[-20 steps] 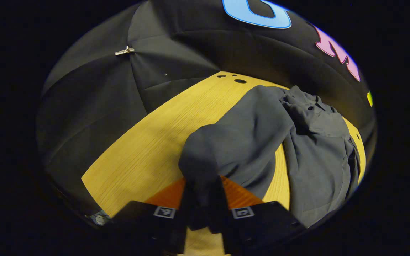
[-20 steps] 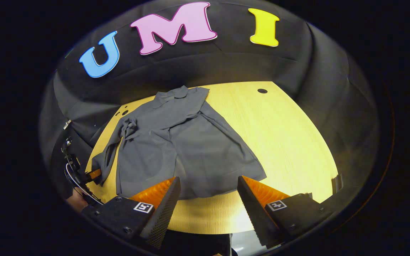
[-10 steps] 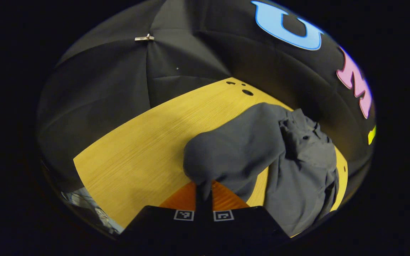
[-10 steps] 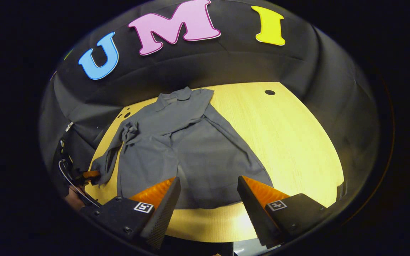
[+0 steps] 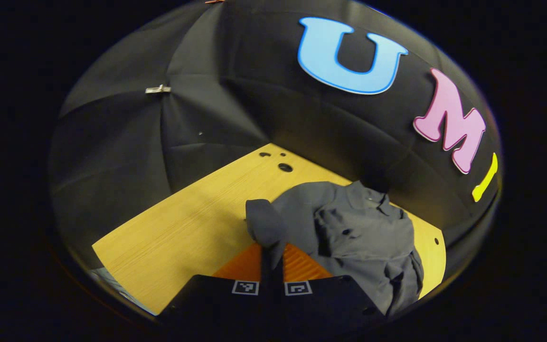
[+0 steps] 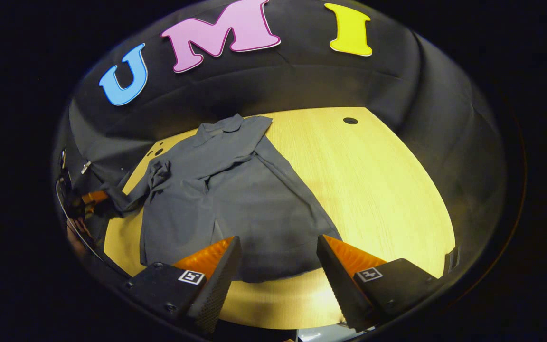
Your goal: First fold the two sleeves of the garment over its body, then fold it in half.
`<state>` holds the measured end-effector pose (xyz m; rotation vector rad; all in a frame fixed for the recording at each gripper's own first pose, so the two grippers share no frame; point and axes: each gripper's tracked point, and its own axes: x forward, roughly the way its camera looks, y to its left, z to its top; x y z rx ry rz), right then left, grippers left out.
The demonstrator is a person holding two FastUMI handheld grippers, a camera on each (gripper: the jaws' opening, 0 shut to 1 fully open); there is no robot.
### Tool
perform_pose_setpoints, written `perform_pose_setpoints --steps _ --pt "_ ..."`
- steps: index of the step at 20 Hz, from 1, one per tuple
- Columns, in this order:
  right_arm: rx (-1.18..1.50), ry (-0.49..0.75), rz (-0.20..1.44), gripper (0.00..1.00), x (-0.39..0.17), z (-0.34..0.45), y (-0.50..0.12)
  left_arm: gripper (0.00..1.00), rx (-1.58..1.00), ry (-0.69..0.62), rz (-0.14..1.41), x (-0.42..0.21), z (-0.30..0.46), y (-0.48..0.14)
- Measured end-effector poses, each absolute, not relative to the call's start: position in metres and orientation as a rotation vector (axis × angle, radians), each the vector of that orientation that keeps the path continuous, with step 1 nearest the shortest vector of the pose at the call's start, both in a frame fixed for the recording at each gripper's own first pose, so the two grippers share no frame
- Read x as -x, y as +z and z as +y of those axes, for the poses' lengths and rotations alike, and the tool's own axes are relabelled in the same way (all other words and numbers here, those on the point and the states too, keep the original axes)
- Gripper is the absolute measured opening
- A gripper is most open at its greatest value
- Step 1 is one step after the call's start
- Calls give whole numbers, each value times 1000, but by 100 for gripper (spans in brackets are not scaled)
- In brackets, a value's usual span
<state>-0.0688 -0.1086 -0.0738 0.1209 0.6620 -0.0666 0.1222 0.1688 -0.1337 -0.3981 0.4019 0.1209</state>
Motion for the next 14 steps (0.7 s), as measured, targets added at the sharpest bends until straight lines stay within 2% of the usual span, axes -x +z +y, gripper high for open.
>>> perform_pose_setpoints --steps 6,7,8,14 --pt "-170 -92 655 99 63 -129 -77 5 354 -88 354 -169 62 -88" --pt "-163 -97 653 99 60 -135 -77 2 345 -123 350 -175 41 -82" --pt "-152 -107 649 99 61 -140 -77 5 342 -156 349 -182 22 -78" --pt "-175 -131 658 99 54 -157 -81 6 373 -293 384 -217 -79 -77"
